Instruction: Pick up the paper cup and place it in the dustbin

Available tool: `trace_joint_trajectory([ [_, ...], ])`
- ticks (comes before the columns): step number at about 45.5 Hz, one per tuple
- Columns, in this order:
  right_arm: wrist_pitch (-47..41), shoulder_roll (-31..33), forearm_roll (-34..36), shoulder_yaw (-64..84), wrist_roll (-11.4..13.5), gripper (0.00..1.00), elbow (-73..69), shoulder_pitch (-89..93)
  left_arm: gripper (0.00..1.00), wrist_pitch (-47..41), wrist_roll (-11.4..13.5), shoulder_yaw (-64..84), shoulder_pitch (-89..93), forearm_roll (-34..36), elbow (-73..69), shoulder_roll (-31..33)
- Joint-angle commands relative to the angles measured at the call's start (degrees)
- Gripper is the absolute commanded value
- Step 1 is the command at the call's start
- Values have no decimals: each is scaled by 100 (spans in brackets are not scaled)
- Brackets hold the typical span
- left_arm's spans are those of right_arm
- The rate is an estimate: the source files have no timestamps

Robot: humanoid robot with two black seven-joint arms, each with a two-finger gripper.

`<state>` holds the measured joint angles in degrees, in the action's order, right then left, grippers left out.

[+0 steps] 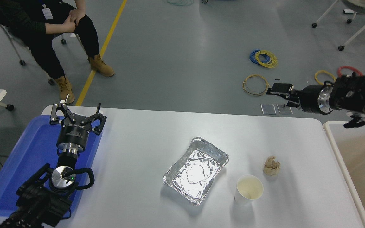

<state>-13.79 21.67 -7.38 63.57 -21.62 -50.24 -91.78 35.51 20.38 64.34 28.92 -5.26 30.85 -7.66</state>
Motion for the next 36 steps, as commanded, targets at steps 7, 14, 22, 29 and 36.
trace_joint_trajectory([
  [7, -967, -523, -97, 929, 88, 100, -1155, -1456, 100, 0, 1, 0, 0, -1, 0, 1],
  [14, -1205, -523, -71, 964, 115, 100, -1541, -1773, 100, 0, -7, 0, 0, -1, 0, 1],
  [22, -1539, -549, -97, 1272, 115, 100, -2069, -2080, 100, 0, 1, 0, 0, 7, 0, 1],
  [29, -1732, -593, -106, 1360, 115, 100, -2245, -2133, 100, 0, 1, 0, 0, -1, 0, 1],
  [36, -1785, -611, -115, 1369, 115, 100, -2508, -2203, 100, 0, -7, 0, 0, -1, 0, 1],
])
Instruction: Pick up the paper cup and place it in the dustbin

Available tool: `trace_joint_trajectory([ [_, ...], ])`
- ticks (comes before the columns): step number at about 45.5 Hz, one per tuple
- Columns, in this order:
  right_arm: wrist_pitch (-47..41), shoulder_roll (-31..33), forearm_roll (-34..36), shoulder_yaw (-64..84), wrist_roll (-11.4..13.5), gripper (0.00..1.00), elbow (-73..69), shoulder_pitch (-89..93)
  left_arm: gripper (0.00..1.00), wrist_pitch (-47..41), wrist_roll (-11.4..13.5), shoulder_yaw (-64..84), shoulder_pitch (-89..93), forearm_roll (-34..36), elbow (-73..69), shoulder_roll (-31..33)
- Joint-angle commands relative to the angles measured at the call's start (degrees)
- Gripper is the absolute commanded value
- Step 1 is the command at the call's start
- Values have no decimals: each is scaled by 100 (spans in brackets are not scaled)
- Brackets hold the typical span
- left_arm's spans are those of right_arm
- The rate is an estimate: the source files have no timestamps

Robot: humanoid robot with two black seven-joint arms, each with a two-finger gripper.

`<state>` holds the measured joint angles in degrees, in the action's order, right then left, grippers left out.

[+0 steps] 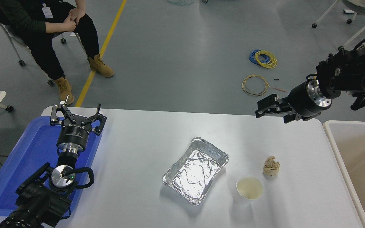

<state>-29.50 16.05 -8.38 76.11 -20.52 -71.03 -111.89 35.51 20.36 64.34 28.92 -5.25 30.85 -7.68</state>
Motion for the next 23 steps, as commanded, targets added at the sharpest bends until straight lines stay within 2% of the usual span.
trace_joint_trajectory([
  [1, -214, -58, -15, 114, 4, 100, -455, -193, 100, 0, 3, 0, 0, -2, 0, 4],
  [6, -214, -119, -15, 114, 21, 100, -631, -193, 100, 0, 3, 0, 0, -2, 0, -5],
  [13, -205, -190, -23, 132, 197, 100, -868, -175, 100, 0, 3, 0, 0, -2, 0, 4],
  [23, -108, -304, -94, 106, 197, 100, -983, -79, 100, 0, 3, 0, -9, -2, 0, 4],
])
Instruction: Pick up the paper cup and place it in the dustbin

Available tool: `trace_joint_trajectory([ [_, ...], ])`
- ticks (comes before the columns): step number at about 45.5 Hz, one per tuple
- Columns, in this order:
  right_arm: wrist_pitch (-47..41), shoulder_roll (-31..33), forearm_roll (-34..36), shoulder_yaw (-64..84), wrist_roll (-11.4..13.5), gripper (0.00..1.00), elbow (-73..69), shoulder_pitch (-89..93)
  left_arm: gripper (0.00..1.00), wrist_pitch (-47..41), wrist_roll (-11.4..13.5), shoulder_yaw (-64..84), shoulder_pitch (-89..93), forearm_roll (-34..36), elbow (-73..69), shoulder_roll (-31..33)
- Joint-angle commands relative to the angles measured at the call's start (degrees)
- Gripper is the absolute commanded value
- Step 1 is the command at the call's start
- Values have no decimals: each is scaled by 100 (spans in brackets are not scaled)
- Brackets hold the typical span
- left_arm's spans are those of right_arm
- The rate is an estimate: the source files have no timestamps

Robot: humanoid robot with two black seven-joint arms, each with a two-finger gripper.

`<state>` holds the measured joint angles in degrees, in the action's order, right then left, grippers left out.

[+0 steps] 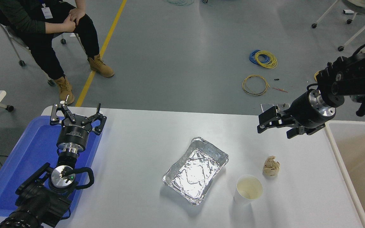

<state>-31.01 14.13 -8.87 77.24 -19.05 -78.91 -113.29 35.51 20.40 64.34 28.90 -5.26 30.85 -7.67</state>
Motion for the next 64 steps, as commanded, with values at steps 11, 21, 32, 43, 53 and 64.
trace_joint_trajectory([
  [11, 60, -130, -167, -139, 41, 100, -195, 176, 100, 0, -1, 0, -7, -2, 0, -6],
  [21, 648, -209, -282, -236, 32, 100, -186, 650, 100, 0, -1, 0, -7, -2, 0, -6],
  [32, 1070, -279, -413, -236, 32, 100, -134, 1300, 100, 0, -1, 0, -7, -2, 0, -6],
  [43, 1422, -297, -537, -367, 32, 99, -63, 1784, 100, 0, -1, 0, -7, -2, 0, -6],
  [53, 1686, -376, -510, -464, 32, 99, 24, 2092, 100, 0, -1, 0, -7, -2, 0, -6],
  [64, 1870, -385, -405, -526, 41, 99, 165, 2311, 100, 0, -1, 0, -7, -2, 0, 3],
])
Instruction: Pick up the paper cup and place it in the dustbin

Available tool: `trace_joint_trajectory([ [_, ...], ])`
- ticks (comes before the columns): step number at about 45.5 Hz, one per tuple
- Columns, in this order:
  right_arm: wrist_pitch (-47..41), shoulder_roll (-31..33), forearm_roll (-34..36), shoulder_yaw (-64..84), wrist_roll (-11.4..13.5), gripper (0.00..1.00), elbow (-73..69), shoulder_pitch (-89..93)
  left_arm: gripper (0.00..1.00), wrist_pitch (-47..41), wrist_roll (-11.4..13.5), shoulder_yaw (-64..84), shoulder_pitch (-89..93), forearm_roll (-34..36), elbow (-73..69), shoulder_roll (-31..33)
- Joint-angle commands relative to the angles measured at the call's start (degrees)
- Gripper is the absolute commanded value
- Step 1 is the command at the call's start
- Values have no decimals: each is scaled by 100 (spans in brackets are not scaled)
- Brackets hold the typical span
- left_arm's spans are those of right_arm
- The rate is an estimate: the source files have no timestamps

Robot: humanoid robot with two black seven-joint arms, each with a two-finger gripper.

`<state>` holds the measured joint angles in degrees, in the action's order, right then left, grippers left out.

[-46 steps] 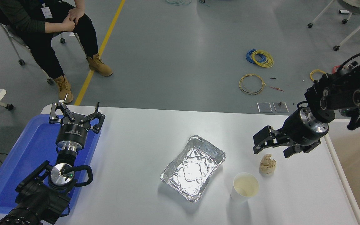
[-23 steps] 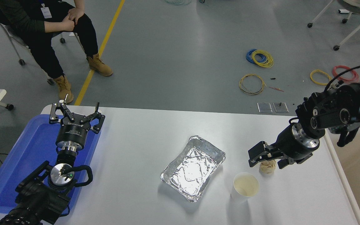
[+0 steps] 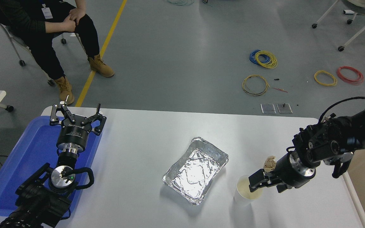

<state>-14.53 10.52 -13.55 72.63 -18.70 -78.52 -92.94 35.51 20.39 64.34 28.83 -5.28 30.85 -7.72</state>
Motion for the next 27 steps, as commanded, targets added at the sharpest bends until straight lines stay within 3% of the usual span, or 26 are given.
trace_joint_trajectory([
  [1, 240, -24, 63, -65, 7, 99, 135, 294, 100, 0, 0, 0, -1, 0, 0, -1],
  [17, 749, -85, 54, -56, 7, 97, 434, 707, 100, 0, 0, 0, -1, 0, 0, -1],
  [20, 776, -85, 46, -65, -2, 88, 487, 760, 100, 0, 0, 0, -1, 0, 0, -1],
  [27, 925, -103, -130, -56, -28, 56, 487, 822, 100, 0, 0, 0, 8, 0, 0, -1],
])
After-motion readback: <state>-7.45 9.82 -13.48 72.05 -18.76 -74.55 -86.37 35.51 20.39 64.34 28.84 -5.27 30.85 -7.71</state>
